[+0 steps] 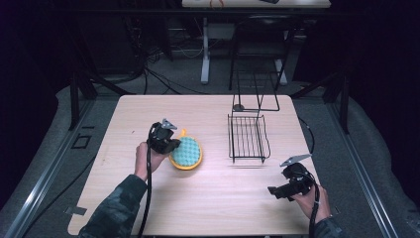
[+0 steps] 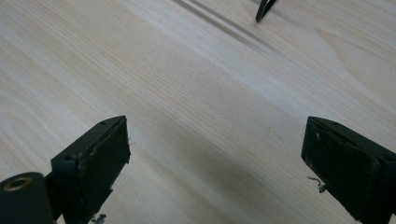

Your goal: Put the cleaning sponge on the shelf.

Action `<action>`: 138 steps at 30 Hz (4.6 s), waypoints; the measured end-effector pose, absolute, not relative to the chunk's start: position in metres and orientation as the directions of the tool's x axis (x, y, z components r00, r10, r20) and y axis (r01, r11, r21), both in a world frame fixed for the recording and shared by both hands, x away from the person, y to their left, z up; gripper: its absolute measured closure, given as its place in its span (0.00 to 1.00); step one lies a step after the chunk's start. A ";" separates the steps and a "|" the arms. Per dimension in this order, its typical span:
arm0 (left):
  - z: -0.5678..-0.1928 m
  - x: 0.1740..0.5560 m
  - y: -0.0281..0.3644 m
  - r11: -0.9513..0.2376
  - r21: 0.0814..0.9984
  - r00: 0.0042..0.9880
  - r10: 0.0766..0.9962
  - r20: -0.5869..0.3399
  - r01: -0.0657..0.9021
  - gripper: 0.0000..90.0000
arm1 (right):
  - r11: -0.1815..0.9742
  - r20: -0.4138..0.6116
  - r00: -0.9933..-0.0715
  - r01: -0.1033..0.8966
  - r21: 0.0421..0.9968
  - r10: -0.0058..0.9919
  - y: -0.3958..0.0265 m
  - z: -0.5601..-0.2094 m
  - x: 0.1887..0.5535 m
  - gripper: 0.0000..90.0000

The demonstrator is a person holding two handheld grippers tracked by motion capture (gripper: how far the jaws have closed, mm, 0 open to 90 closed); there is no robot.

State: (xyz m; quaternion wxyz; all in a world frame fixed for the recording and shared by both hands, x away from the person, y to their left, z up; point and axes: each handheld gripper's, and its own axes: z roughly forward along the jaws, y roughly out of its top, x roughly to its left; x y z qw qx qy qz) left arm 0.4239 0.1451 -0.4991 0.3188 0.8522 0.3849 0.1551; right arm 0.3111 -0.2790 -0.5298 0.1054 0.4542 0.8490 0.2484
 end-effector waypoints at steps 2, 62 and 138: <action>-0.496 0.422 0.144 -0.497 0.670 0.658 0.753 0.018 0.551 0.98 | 0.464 0.047 -0.566 0.719 0.518 0.823 -0.279 -0.530 0.311 0.08; -0.456 0.417 0.117 -0.458 0.770 0.728 0.685 -0.013 0.445 0.98 | 0.453 0.060 -0.561 0.722 0.522 0.825 -0.278 -0.530 0.311 0.08; -0.448 0.429 0.026 -0.447 0.820 0.820 0.571 -0.045 0.356 0.98 | 0.474 0.054 -0.580 0.713 0.517 0.813 -0.278 -0.531 0.310 0.08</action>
